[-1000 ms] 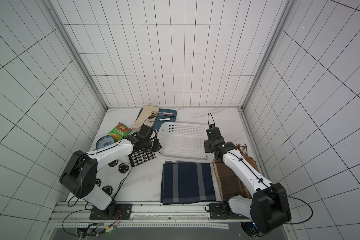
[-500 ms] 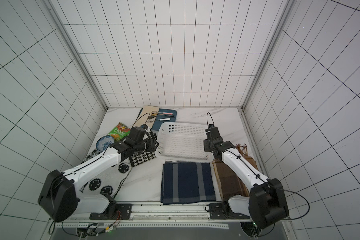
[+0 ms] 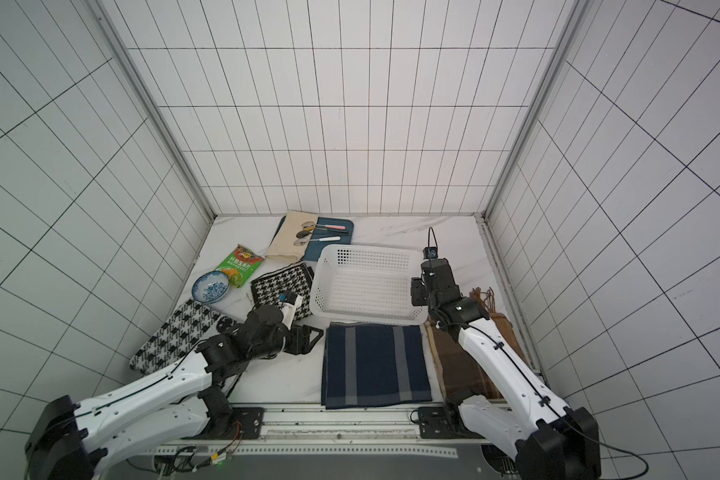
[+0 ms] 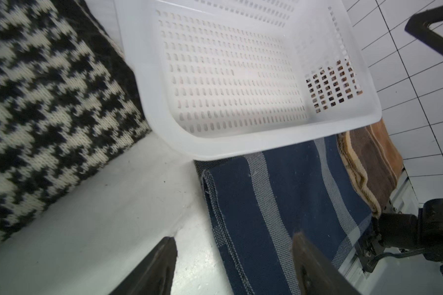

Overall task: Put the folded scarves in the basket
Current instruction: Pick up the scarf at the center of the board.

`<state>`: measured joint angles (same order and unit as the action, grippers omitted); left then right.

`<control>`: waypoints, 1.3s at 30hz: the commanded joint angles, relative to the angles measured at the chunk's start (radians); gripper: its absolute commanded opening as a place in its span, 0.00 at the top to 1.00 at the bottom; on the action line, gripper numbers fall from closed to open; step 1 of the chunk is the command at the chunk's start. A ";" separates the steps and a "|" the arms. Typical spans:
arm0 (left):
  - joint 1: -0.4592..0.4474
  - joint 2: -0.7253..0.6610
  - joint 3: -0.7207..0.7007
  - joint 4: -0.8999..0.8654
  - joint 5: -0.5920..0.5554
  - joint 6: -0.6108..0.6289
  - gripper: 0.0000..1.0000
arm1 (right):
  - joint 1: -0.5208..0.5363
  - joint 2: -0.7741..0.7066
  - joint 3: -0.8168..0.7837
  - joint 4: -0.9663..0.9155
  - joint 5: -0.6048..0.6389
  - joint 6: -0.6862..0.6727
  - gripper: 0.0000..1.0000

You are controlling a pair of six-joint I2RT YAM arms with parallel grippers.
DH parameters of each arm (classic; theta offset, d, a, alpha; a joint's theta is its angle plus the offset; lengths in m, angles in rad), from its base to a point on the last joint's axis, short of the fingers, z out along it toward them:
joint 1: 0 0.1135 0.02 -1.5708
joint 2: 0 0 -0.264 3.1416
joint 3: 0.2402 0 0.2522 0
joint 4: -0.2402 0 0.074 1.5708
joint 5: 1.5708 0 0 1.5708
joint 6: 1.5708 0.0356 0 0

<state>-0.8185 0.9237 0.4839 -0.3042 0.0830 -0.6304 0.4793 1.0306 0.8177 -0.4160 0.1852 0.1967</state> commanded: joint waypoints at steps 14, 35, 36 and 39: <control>-0.132 0.476 0.015 0.327 -0.064 -0.093 0.19 | 0.013 -0.058 -0.037 0.017 -0.031 0.007 0.50; -0.071 0.373 -0.042 0.165 -0.075 -0.098 1.00 | 0.053 -0.122 -0.090 0.020 -0.171 0.057 0.51; -0.038 0.349 -0.059 0.160 -0.050 -0.091 1.00 | 0.059 -0.125 -0.102 0.024 -0.230 0.075 0.51; 0.065 0.314 -0.092 0.151 0.019 -0.069 1.00 | 0.115 -0.144 -0.148 0.032 -0.266 0.131 0.51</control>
<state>-0.8146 1.2583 0.4213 -0.0929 0.0536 -0.7292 0.5522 0.9058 0.7189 -0.3931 0.0067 0.2630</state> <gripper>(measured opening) 0.088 0.492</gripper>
